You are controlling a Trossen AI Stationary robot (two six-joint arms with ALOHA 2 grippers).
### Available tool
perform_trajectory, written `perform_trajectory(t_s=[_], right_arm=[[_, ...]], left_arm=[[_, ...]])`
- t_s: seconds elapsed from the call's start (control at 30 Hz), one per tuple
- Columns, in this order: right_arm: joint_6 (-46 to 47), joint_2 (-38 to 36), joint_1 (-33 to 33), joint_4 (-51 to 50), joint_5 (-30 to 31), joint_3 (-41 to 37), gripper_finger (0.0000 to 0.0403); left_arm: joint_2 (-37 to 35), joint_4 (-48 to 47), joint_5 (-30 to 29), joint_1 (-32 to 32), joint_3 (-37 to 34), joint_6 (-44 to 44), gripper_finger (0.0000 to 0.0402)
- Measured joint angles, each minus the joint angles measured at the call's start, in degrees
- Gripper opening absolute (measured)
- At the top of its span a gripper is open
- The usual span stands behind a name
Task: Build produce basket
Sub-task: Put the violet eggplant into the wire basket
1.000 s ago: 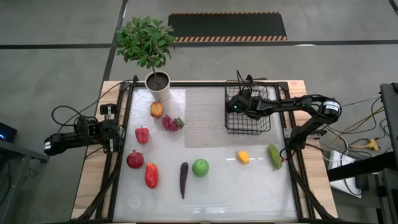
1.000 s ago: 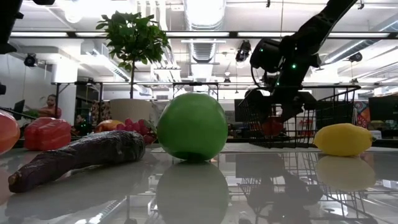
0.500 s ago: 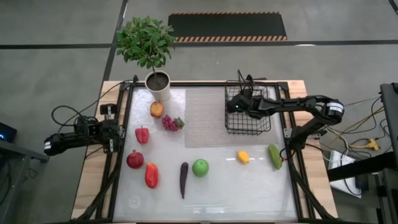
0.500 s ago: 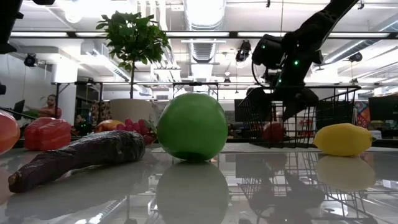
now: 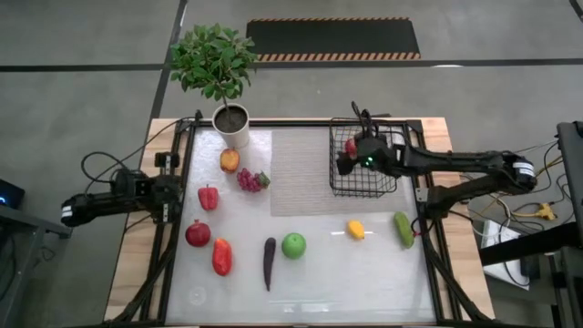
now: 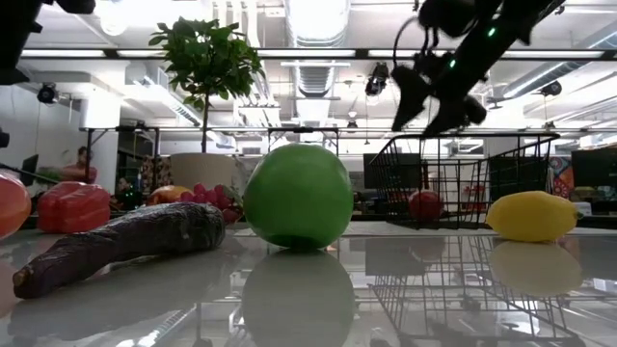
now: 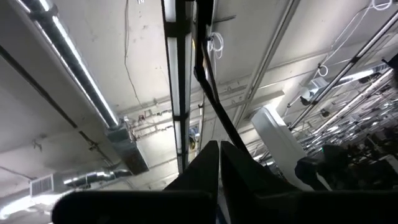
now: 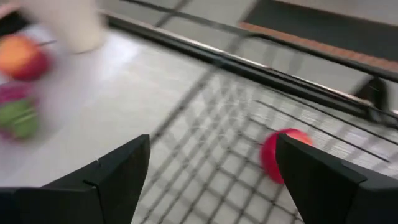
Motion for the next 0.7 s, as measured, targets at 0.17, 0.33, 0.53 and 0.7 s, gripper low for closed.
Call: perform_trajectory(t_s=[0.17,0.33,0.53,0.7], right_arm=[[-6.9,-5.4,7.9,-0.3,-2.6,0.0,0.0327],[-12.9,-8.7,16.9,-0.4,-2.9,0.0,0.0327],[-19.5,-9.3,26.4,-0.4,-2.7,0.0,0.0327],[-22.0,-8.9,31.6,-0.4,-2.5,-0.1,0.0327]], left_arm=[[6.4,0.4,-2.6,0.0,1.6,-4.7,0.0],[15.2,2.7,-7.8,0.0,2.6,-10.3,0.0],[24.7,9.1,-10.9,0.0,5.5,-16.7,0.0],[32.0,9.5,-10.9,-0.7,10.7,-21.5,0.0]])
